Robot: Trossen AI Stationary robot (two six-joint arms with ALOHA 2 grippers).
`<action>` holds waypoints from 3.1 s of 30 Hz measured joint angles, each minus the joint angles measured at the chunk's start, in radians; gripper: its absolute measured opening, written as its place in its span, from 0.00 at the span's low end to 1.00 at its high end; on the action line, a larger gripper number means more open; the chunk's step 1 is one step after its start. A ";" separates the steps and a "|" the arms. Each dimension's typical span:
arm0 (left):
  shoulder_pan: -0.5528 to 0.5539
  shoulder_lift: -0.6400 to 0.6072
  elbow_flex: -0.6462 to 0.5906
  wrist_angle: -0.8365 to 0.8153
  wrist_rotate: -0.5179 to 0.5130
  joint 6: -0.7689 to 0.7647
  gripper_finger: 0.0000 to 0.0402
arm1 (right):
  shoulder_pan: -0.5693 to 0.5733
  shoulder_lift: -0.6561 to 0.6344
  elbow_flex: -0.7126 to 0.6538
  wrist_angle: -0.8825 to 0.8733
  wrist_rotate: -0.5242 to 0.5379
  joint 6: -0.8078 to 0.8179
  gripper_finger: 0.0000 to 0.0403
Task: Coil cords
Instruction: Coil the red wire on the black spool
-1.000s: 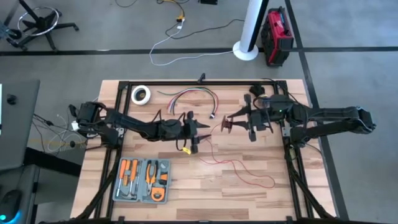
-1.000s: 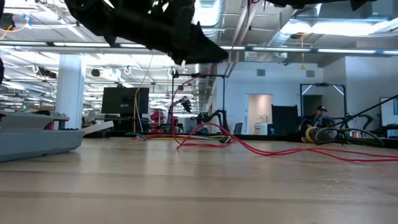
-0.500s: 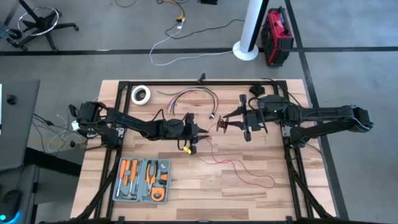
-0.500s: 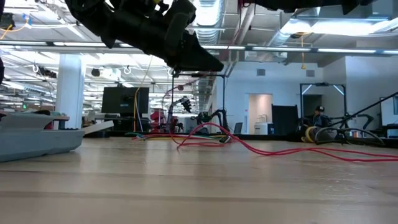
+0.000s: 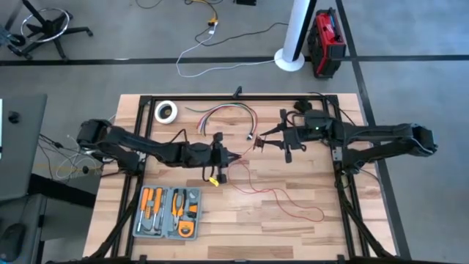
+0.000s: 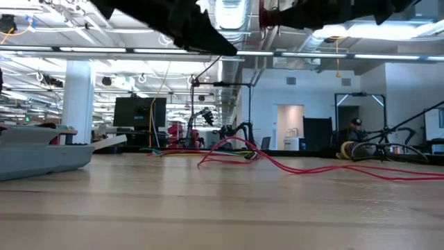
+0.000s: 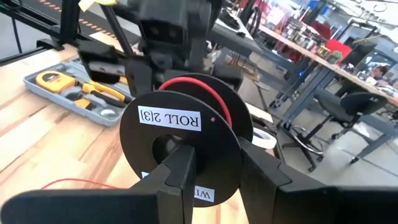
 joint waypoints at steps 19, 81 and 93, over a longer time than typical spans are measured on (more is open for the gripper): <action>-0.023 0.000 0.379 -0.432 0.035 0.291 0.00 | 0.041 0.200 0.000 0.070 -0.051 0.010 0.25; 0.116 0.167 -0.056 0.346 0.118 -0.013 0.29 | 0.126 -0.101 0.000 0.050 -0.065 0.060 0.25; 0.138 0.313 -0.041 0.580 0.157 0.014 0.29 | 0.129 -0.042 0.000 0.113 -0.079 0.093 0.25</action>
